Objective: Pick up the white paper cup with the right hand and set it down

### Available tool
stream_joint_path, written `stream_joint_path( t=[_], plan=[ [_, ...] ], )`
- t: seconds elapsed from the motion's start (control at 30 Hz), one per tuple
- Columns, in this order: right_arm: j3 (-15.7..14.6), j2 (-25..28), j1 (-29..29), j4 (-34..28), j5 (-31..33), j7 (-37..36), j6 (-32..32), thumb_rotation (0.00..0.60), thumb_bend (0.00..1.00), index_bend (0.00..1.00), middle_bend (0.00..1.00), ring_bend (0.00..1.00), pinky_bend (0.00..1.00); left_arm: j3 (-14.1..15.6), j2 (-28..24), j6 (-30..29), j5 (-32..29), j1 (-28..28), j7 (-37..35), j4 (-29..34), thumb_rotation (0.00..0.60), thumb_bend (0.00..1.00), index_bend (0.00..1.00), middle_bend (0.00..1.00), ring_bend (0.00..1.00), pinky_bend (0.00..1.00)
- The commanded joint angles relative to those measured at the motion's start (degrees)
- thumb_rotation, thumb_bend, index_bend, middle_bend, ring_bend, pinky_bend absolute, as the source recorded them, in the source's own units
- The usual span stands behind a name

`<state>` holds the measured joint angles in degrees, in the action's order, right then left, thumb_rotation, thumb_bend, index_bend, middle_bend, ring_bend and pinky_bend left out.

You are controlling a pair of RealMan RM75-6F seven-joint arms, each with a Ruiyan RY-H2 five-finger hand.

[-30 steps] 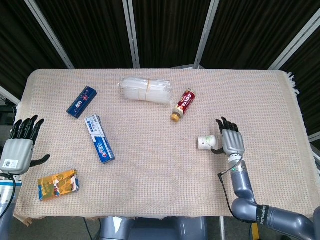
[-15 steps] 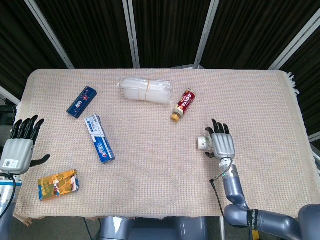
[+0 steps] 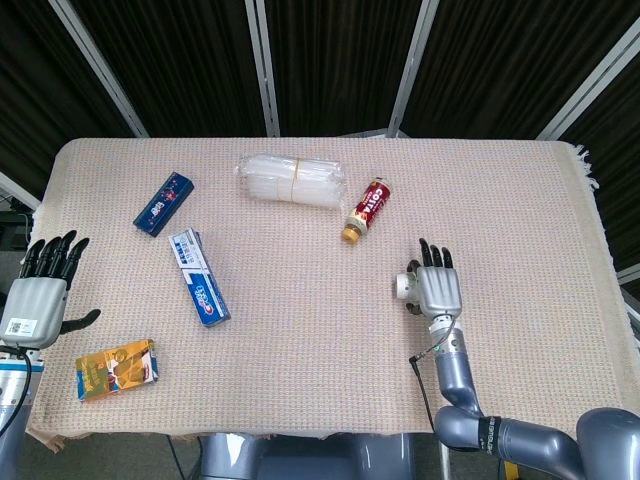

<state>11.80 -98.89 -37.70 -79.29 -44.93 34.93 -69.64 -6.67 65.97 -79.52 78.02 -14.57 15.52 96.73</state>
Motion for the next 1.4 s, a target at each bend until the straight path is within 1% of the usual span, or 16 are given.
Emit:
stream_joint_path(
  t=[0.03, 0.13, 0.27, 0.4, 0.47, 0.5, 0.53, 0.57, 0.6, 0.67, 0.73, 0.8, 0.9, 1.0, 1.17, 1.4],
  plan=[
    [0.08, -0.49, 0.12, 0.51, -0.47, 0.01, -0.09, 0.600, 0.23, 0.44, 0.05, 0.00, 0.00, 0.00, -0.02, 0.01, 0.00, 0.00, 0.03, 0.02, 0.600, 0.01, 0.00, 0.00, 0.00, 0.00],
    [0.24, -1.02, 0.27, 0.97, -1.14, -0.35, -0.31, 0.600, 0.24, 0.46, 0.06, 0.00, 0.00, 0.00, -0.02, -0.02, 0.00, 0.00, 0.07, 0.04, 0.600, 0.01, 0.00, 0.00, 0.00, 0.00],
    [0.42, -1.25, 0.63, 1.16, -3.17, -1.62, -0.92, 0.600, 0.24, 0.47, 0.07, 0.00, 0.00, 0.00, -0.04, -0.01, 0.00, 0.00, 0.03, 0.01, 0.600, 0.01, 0.00, 0.00, 0.00, 0.00],
    [2.05, -0.46, 1.63, -1.03, -7.27, -7.71, -2.23, 0.600, 0.24, 0.47, 0.09, 0.00, 0.00, -0.02, 0.06, -0.11, 0.00, 0.01, 0.13, -0.05, 0.600, 0.01, 0.00, 0.00, 0.00, 0.00],
    [4.05, -0.22, 2.52, -2.73, -8.64, -13.07, -3.05, 0.600, 0.24, 0.47, 0.09, 0.00, 0.00, -0.05, 0.09, -0.15, -0.01, 0.01, 0.18, -0.05, 0.600, 0.01, 0.00, 0.00, 0.00, 0.00],
    [5.21, 0.01, 2.99, -3.96, -8.34, -15.61, -2.81, 0.600, 0.23, 0.47, 0.09, 0.00, 0.00, -0.05, 0.10, -0.18, -0.02, 0.01, 0.25, -0.04, 0.600, 0.01, 0.00, 0.00, 0.00, 0.00],
    [7.09, 0.29, 3.59, -5.90, -7.15, -19.16, -2.10, 0.600, 0.23, 0.47, 0.09, 0.00, 0.00, -0.06, 0.14, -0.24, -0.03, 0.03, 0.35, -0.03, 0.600, 0.01, 0.00, 0.00, 0.00, 0.00],
    [8.15, 0.58, 3.92, -7.03, -6.35, -21.11, -1.47, 0.600, 0.23, 0.47, 0.09, 0.00, 0.00, -0.06, 0.16, -0.26, -0.04, 0.03, 0.41, -0.03, 0.600, 0.01, 0.00, 0.00, 0.00, 0.00],
    [10.06, 0.99, 4.49, -8.77, -4.78, -24.48, -0.39, 0.600, 0.22, 0.47, 0.09, 0.00, 0.00, -0.07, 0.20, -0.31, -0.04, 0.04, 0.53, -0.03, 0.600, 0.01, 0.00, 0.00, 0.00, 0.00],
    [12.75, 1.95, 5.32, -10.94, -2.24, -29.73, 2.26, 0.600, 0.22, 0.47, 0.09, 0.00, 0.00, -0.07, 0.28, -0.38, -0.04, 0.03, 0.75, 0.00, 0.600, 0.01, 0.00, 0.00, 0.00, 0.00],
    [14.22, 2.78, 5.88, -11.87, -0.84, -33.84, 5.02, 0.600, 0.22, 0.47, 0.09, 0.00, 0.00, -0.06, 0.32, -0.41, -0.03, 0.03, 0.92, 0.02, 0.600, 0.01, 0.00, 0.00, 0.00, 0.00],
    [15.03, 3.15, 6.32, -12.00, -0.09, -37.54, 7.60, 0.600, 0.22, 0.47, 0.09, 0.00, 0.00, -0.08, 0.34, -0.39, -0.07, 0.00, 1.03, 0.03, 0.600, 0.01, 0.00, 0.00, 0.00, 0.00],
    [15.04, 2.82, 6.64, -10.79, -0.77, -41.74, 10.32, 0.600, 0.22, 0.47, 0.09, 0.00, 0.00, -0.07, 0.33, -0.36, -0.08, -0.01, 1.08, 0.09, 0.600, 0.01, 0.00, 0.00, 0.00, 0.00],
    [13.83, 1.25, 6.67, -8.11, -2.07, -43.89, 11.30, 0.600, 0.22, 0.47, 0.09, 0.00, 0.00, -0.10, 0.37, -0.40, -0.13, -0.01, 1.24, 0.07, 0.600, 0.01, 0.00, 0.00, 0.00, 0.00],
    [12.28, -1.27, 6.58, -4.49, -2.89, -45.18, 11.67, 0.600, 0.22, 0.47, 0.09, 0.00, 0.00, -0.09, 0.38, -0.40, -0.15, -0.01, 1.27, 0.08, 0.600, 0.01, 0.00, 0.00, 0.00, 0.00],
    [10.42, -6.91, 5.63, 2.66, -4.98, -45.67, 10.91, 0.600, 0.22, 0.47, 0.09, 0.00, 0.00, -0.11, 0.42, -0.42, -0.18, -0.07, 1.78, 0.10, 0.600, 0.01, 0.00, 0.00, 0.00, 0.00]
  ],
)
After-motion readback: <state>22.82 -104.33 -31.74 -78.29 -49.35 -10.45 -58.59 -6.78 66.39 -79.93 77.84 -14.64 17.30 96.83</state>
